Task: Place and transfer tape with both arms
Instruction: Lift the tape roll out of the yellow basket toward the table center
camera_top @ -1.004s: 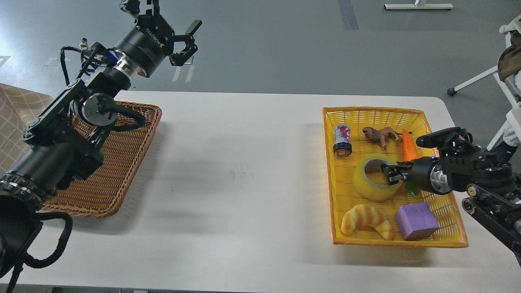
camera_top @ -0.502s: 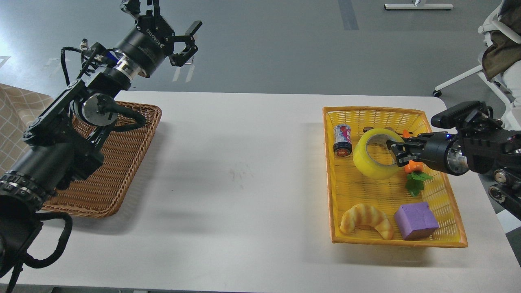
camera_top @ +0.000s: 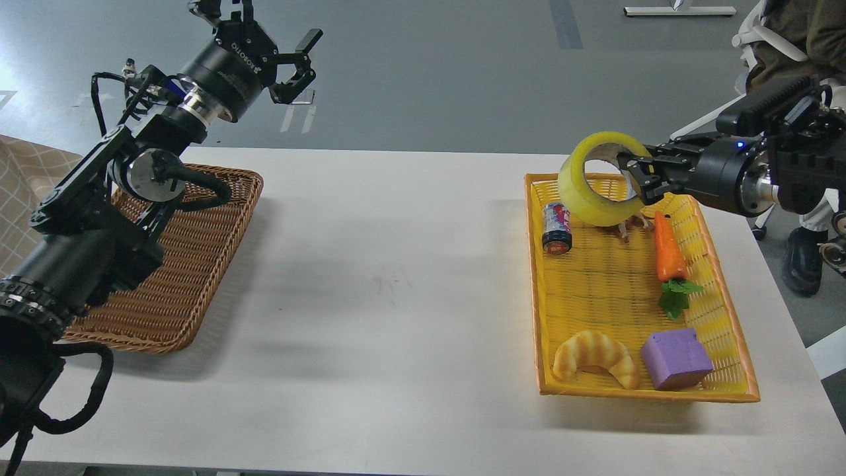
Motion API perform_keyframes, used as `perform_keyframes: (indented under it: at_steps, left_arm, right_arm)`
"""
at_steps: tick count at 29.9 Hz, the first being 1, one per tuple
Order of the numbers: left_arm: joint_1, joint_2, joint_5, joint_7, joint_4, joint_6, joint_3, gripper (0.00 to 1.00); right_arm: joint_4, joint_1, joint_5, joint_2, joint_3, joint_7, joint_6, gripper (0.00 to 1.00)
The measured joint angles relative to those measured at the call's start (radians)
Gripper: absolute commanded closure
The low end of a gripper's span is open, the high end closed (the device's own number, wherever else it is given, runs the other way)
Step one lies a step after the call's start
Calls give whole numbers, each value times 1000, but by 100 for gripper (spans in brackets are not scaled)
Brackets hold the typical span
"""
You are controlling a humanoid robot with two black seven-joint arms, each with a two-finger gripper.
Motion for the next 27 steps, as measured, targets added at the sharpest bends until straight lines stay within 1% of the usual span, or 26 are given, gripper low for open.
perform_keyframes:
  at_steps: [4, 10, 14, 20, 27]
  left_arm:
    - [0, 3, 0, 0, 0, 0, 0, 2]
    - [0, 13, 0, 0, 0, 0, -4, 2]
    - [2, 14, 0, 0, 0, 0, -7, 2]
    - [3, 14, 0, -1, 0, 0, -9, 2]
    - [3, 12, 0, -1, 0, 0, -9, 2]
  right_arm:
    - [-7, 29, -1, 47, -7, 5, 0, 100]
    - [-32, 51, -7, 151, -14, 6, 0, 100]
    - [-107, 94, -10, 245, -28, 5, 0, 100]
    - [-225, 175, -11, 371, -112, 5, 0, 100]
    - [-327, 191, -13, 511, -133, 5, 0, 99]
